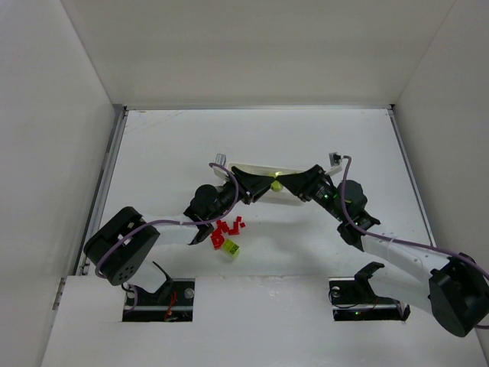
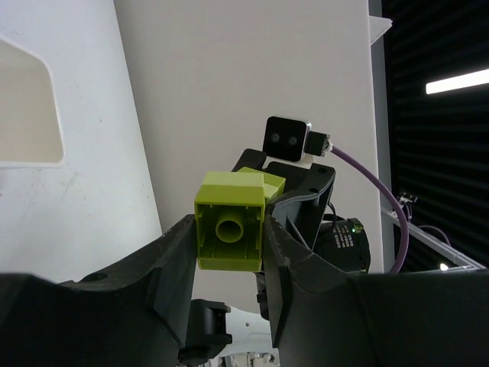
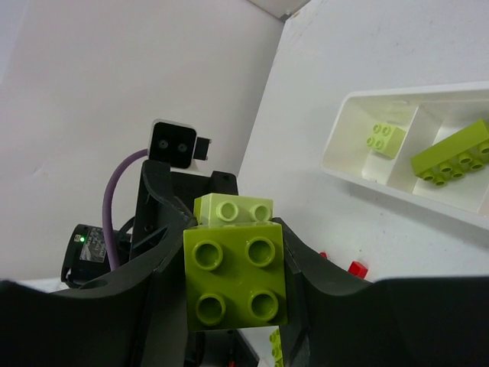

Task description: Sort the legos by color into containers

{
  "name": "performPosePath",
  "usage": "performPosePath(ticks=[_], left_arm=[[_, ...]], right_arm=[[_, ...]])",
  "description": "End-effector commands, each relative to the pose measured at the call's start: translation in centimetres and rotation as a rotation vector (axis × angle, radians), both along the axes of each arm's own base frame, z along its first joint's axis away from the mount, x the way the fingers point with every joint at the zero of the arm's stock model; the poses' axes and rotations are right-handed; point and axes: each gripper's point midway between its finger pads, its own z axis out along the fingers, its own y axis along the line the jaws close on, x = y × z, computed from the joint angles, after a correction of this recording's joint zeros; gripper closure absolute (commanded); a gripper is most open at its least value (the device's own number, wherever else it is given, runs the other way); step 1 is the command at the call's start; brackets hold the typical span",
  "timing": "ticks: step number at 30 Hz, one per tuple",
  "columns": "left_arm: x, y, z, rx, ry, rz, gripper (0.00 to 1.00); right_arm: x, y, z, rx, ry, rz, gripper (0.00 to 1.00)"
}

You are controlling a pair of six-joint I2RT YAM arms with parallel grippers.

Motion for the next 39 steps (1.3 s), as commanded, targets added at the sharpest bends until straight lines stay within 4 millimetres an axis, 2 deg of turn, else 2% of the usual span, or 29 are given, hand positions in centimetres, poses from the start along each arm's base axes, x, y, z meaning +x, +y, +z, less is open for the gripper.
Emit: performPosePath(ticks=[1,4,8,13,18,23,35,39], left_arm=[[-2.2,0.8,7.7,-0.207,-0.217,-0.039,0.85],[-2.1,1.0,7.7,-0.205,-0.219,-0.032,0.85],[-2.0,1.5,7.5,-0.199,-0.223,-0.02,0.85],[-1.2,2.2,5.9,-0.16,-0.205,0.009,0.86],[-0.3,3.0,3.8,-0.114,-0.179,0.036,0.87],[0.3,3.7,2.7,-0.09,-0.163,0.06,0.87],[1.3,4.2,2.3,-0.081,-0.158,0.075,0.87],[1.0,3.1,3.4,-0.102,-0.176,0.042,0.87]], right_arm=[[-1.4,0.8,1.6,0.033,-0.053,0.067,0.59],[-1.4,0.5,1.8,0.045,-0.057,0.055,0.67],[-1.5,-0.5,2.5,0.063,-0.077,0.026,0.71],[-1.4,-1.6,3.3,0.074,-0.101,0.002,0.71],[-1.3,-1.6,2.9,0.063,-0.089,0.005,0.71],[-1.1,-1.5,3.1,0.06,-0.091,0.004,0.72],[-0.9,-1.9,3.0,0.054,-0.09,0.007,0.75],[-0.5,-1.7,2.3,0.045,-0.074,0.01,0.71]])
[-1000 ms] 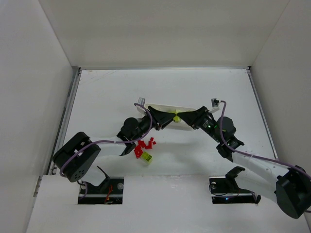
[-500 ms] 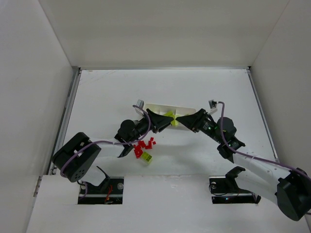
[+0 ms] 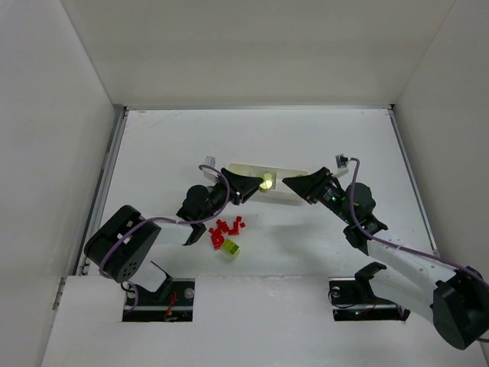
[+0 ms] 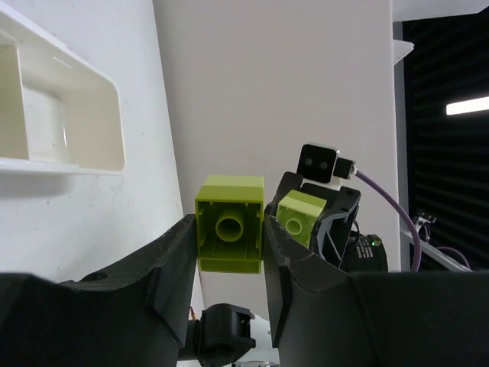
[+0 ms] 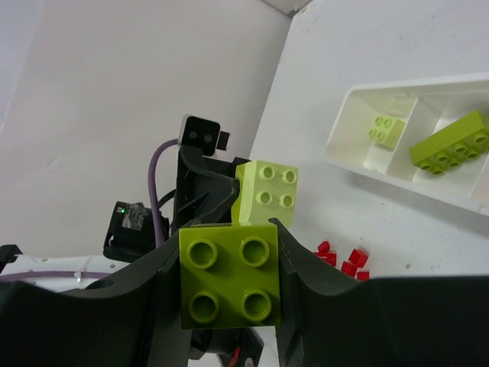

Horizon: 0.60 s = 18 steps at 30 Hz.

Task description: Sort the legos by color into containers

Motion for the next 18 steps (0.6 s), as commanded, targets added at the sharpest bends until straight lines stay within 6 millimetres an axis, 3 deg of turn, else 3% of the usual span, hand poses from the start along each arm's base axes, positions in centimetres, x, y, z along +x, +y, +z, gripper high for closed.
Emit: performPosePath(ticks=[1,5,9,18], left_arm=[[-1.0,-0.4,6.7,-0.15,-0.216,-0.026,0.87],[-1.5,0.0,8.0,-0.176,-0.238,-0.028,0.87],[-2.1,0.3,9.1,-0.199,-0.256,-0.039,0.87],[-3.5,-0.2,9.8,-0.221,-0.261,-0.076,0.87]], right_arm=[[0.3,0.3,1.7,0.022,-0.07,0.003,0.69],[0.4,0.4,1.2,0.016,-0.062,0.004,0.69],[0.3,0.3,1.4,0.019,-0.068,0.007,0.61],[-0.6,1.4,1.5,0.027,-0.064,0.048,0.6]])
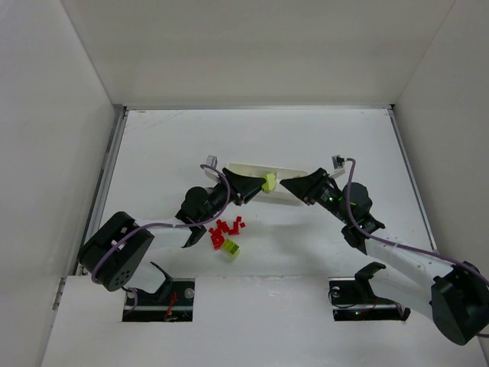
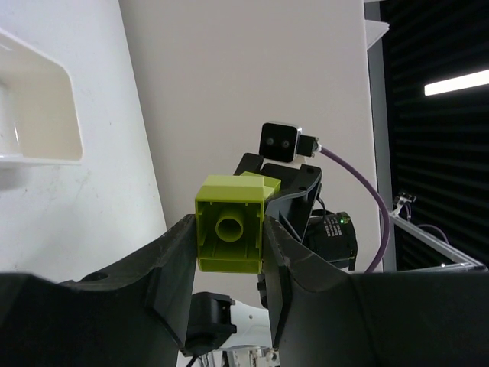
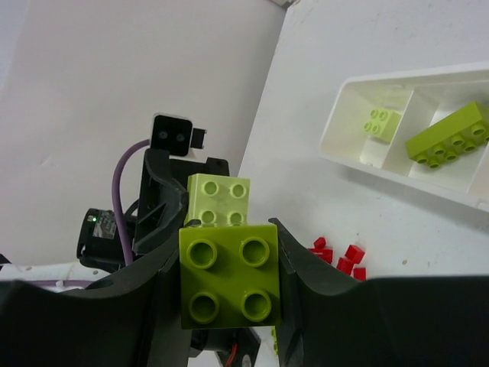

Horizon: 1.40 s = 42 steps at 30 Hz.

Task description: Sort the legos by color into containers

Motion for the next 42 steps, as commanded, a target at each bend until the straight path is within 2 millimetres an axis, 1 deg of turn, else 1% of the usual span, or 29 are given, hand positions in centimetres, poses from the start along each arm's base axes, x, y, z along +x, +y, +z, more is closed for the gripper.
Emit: performPosePath(ticks=[1,3,5,6,8,10,13,15,18,20,22,24,25,27,28,30,33,37,39,40,42], left_arm=[[-1.8,0.5,7.2,-0.177,-0.217,-0.027,0.87],[-1.6,1.2,7.1,-0.176,-0.215,-0.001,0.87],[-1.1,2.4,7.1,-0.173,-0.219,0.044,0.87],[-0.8,3.1,7.0,-0.17,-0.22,0.067,0.87],[-0.3,4.2,7.0,-0.169,-0.223,0.106,0.87],[0.0,4.7,7.0,-0.167,-0.222,0.124,0.87],[0.2,4.2,6.9,-0.159,-0.217,0.109,0.87],[0.1,4.0,6.5,-0.149,-0.21,0.103,0.86],[0.3,4.1,5.6,-0.134,-0.193,0.114,0.86],[0.4,4.2,5.0,-0.122,-0.179,0.114,0.86],[0.5,4.3,4.2,-0.104,-0.165,0.116,0.86],[0.5,4.4,3.5,-0.088,-0.154,0.122,0.86],[0.4,4.4,3.3,-0.085,-0.15,0.121,0.85],[0.4,4.5,3.3,-0.085,-0.152,0.118,0.85],[0.4,4.5,3.4,-0.084,-0.155,0.115,0.85],[0.2,4.6,3.6,-0.088,-0.162,0.11,0.85],[0.1,4.7,3.7,-0.092,-0.161,0.111,0.85],[-0.2,4.1,4.2,-0.105,-0.168,0.082,0.85],[-0.9,3.5,4.6,-0.117,-0.176,0.06,0.85],[-1.0,3.3,4.9,-0.124,-0.183,0.054,0.85],[-1.3,3.0,5.5,-0.135,-0.193,0.037,0.85]], right_arm=[[-0.9,0.9,2.5,0.04,-0.089,0.038,0.61],[-0.9,0.8,2.0,0.034,-0.077,0.026,0.61],[-0.7,0.4,0.4,0.012,-0.041,-0.001,0.63],[-0.5,0.2,-0.9,-0.011,-0.009,-0.018,0.65],[-0.2,0.3,-4.4,-0.081,0.078,-0.041,0.66],[-0.2,1.0,-8.2,-0.203,0.155,-0.039,0.65],[-0.8,2.3,-12.3,-0.4,0.216,-0.024,0.62],[-1.3,2.9,-14.2,-0.518,0.224,-0.026,0.59],[-1.8,3.1,-16.0,-0.63,0.235,-0.038,0.55],[-2.0,3.1,-16.8,-0.676,0.237,-0.046,0.5],[-2.3,3.4,-17.2,-0.706,0.228,-0.039,0.43],[-2.6,3.6,-17.3,-0.726,0.215,-0.027,0.33],[-2.6,3.6,-17.1,-0.729,0.21,-0.025,0.28],[-2.6,3.5,-16.0,-0.711,0.191,-0.032,0.22],[-2.6,3.5,-15.4,-0.697,0.176,-0.034,0.21],[-2.8,3.2,-13.3,-0.654,0.14,-0.038,0.19],[-2.8,2.2,-7.7,-0.518,0.03,-0.072,0.18],[-2.6,0.7,-0.1,-0.292,-0.133,-0.11,0.14],[-2.4,0.5,2.3,-0.195,-0.193,-0.1,0.12],[-2.4,0.5,3.2,-0.155,-0.21,-0.084,0.11],[-2.0,0.7,4.0,-0.099,-0.223,-0.052,0.11]])
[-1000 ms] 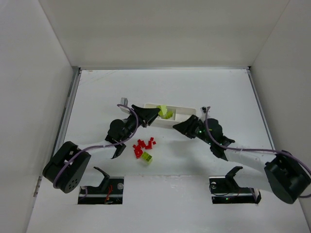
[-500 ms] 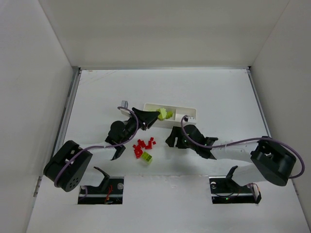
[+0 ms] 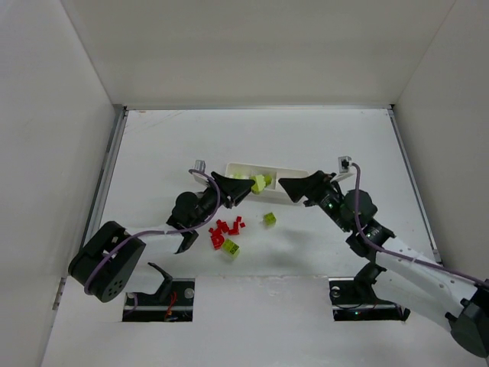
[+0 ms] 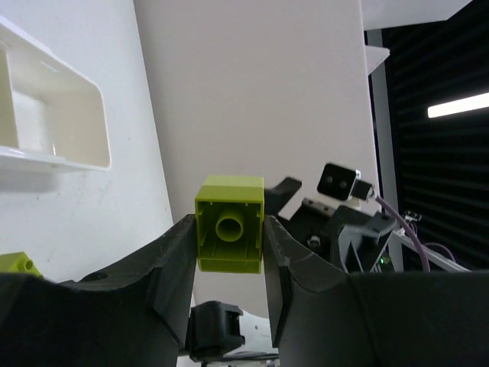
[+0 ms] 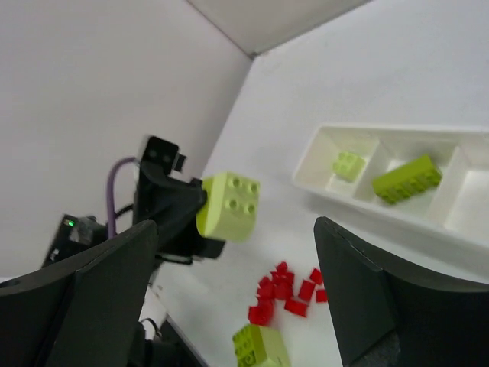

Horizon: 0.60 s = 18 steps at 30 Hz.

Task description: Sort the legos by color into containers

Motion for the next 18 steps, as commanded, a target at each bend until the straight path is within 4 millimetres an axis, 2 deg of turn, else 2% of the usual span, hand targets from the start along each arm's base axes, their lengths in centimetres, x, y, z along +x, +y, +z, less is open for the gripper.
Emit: performPosePath(ticks=[1,4,7,9,12,18], left_arm=[[-1.7,-0.3,6.5,-0.143,-0.205,-0.047,0.85],[-2.4,-0.6,6.9,-0.151,-0.215,-0.063,0.84],[-2.8,-1.0,7.4,-0.158,-0.23,-0.079,0.84],[-2.9,-1.1,7.6,-0.161,-0.236,-0.086,0.84],[-3.1,-1.2,7.5,-0.162,-0.24,-0.09,0.84],[-3.0,-1.6,7.3,-0.157,-0.236,-0.099,0.84]], right_arm=[[0.0,1.1,1.5,0.104,-0.046,0.112,0.11],[1.1,1.8,0.7,0.147,0.005,0.156,0.1],[0.7,3.1,0.7,0.187,0.02,0.243,0.12],[0.3,3.6,0.8,0.21,0.019,0.277,0.16],[0.1,4.0,0.8,0.235,0.019,0.304,0.27],[0.3,4.5,0.5,0.242,0.035,0.328,0.38]])
